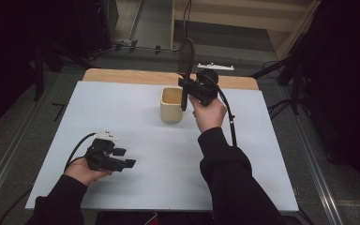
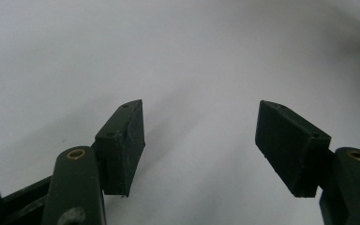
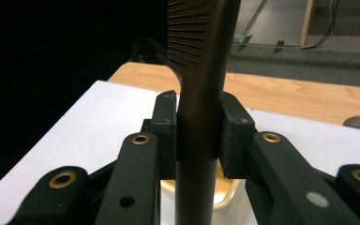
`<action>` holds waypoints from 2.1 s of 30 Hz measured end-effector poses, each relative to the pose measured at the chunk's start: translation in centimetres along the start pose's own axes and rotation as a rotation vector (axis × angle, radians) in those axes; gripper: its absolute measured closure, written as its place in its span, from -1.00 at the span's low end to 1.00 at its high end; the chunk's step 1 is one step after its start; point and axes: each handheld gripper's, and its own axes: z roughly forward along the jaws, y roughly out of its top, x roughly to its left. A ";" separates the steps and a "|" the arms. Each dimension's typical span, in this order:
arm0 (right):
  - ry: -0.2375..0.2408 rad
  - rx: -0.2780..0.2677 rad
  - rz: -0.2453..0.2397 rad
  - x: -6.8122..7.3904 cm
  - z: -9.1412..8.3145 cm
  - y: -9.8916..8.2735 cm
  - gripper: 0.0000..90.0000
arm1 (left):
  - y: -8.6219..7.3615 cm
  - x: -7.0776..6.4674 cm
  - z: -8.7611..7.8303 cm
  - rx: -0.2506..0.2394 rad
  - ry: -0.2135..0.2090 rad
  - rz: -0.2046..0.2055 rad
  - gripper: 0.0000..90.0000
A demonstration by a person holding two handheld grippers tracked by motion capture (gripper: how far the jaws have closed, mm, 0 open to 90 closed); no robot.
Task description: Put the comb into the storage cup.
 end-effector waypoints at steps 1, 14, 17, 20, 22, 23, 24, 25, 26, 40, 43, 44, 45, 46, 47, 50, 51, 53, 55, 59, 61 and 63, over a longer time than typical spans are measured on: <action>-0.003 -0.002 0.004 0.0 0.0 0.1 0.56 | 0.0 0.0 0.0 0.001 -0.001 0.001 -0.25; -0.038 -0.020 -0.028 0.5 1.9 2.2 0.56 | -0.1 0.4 0.1 0.003 -0.010 -0.003 -0.25; -0.041 -0.022 -0.015 0.2 2.1 2.6 0.56 | -0.1 0.5 0.0 0.000 -0.014 -0.008 -0.25; -0.045 -0.032 -0.009 -0.1 2.5 2.9 0.56 | -0.1 0.9 -0.1 -0.004 -0.018 -0.015 -0.25; -0.046 -0.038 -0.004 -0.2 2.8 3.0 0.56 | -0.2 1.1 -0.2 -0.006 -0.016 -0.022 -0.25; -0.047 -0.040 -0.001 -0.2 2.9 3.1 0.56 | -0.2 1.1 -0.2 -0.009 -0.017 -0.025 -0.25; -0.050 -0.042 0.000 -0.3 3.0 3.1 0.56 | -0.2 1.1 -0.2 -0.010 -0.016 -0.028 -0.25; -0.050 -0.043 0.005 -0.3 3.2 3.2 0.56 | -0.2 1.1 -0.2 -0.010 -0.018 -0.025 -0.25; -0.054 -0.044 0.005 -0.3 3.4 3.2 0.56 | -0.2 1.0 -0.2 -0.011 -0.019 -0.023 -0.25; -0.071 -0.044 -0.035 -0.2 5.6 2.7 0.56 | -0.1 0.7 -0.2 -0.009 -0.023 -0.006 -0.25; -0.058 -0.044 -0.035 -0.2 5.8 2.6 0.56 | -0.1 0.7 -0.1 -0.008 -0.028 -0.003 -0.25; -0.045 -0.046 -0.033 -0.3 5.8 2.5 0.56 | -0.1 0.7 -0.1 -0.009 -0.028 -0.003 -0.25; -0.036 -0.048 -0.029 -0.4 5.8 2.5 0.56 | -0.1 0.7 -0.1 -0.008 -0.028 -0.003 -0.25; -0.034 -0.048 -0.021 -0.5 5.8 2.4 0.56 | -0.1 0.7 -0.1 -0.008 -0.028 -0.003 -0.25; -0.032 -0.048 -0.017 -0.6 5.9 2.4 0.56 | -0.1 0.7 -0.1 -0.008 -0.028 -0.002 -0.25; -0.039 -0.052 -0.014 -0.9 6.0 2.1 0.56 | -0.1 0.8 -0.1 -0.005 -0.030 0.000 -0.25; -0.042 -0.052 -0.009 -1.0 6.1 2.0 0.56 | -0.1 0.8 -0.1 -0.004 -0.032 0.001 -0.25; -0.045 -0.054 -0.007 -1.2 6.2 1.8 0.56 | -0.1 0.7 0.0 -0.006 -0.033 -0.003 -0.25; -0.051 -0.047 -0.012 -1.3 6.3 1.6 0.56 | -0.1 0.6 0.0 -0.006 -0.034 0.000 -0.25; -0.056 -0.047 -0.020 -1.4 6.8 1.1 0.56 | -0.1 0.6 0.0 -0.004 -0.033 0.001 -0.25; -0.053 -0.043 -0.020 -1.3 7.0 0.9 0.56 | -0.1 0.6 0.0 -0.005 -0.034 -0.001 -0.25; -0.056 -0.046 -0.028 -1.3 7.0 0.5 0.56 | -0.1 0.6 0.0 -0.006 -0.033 0.000 -0.25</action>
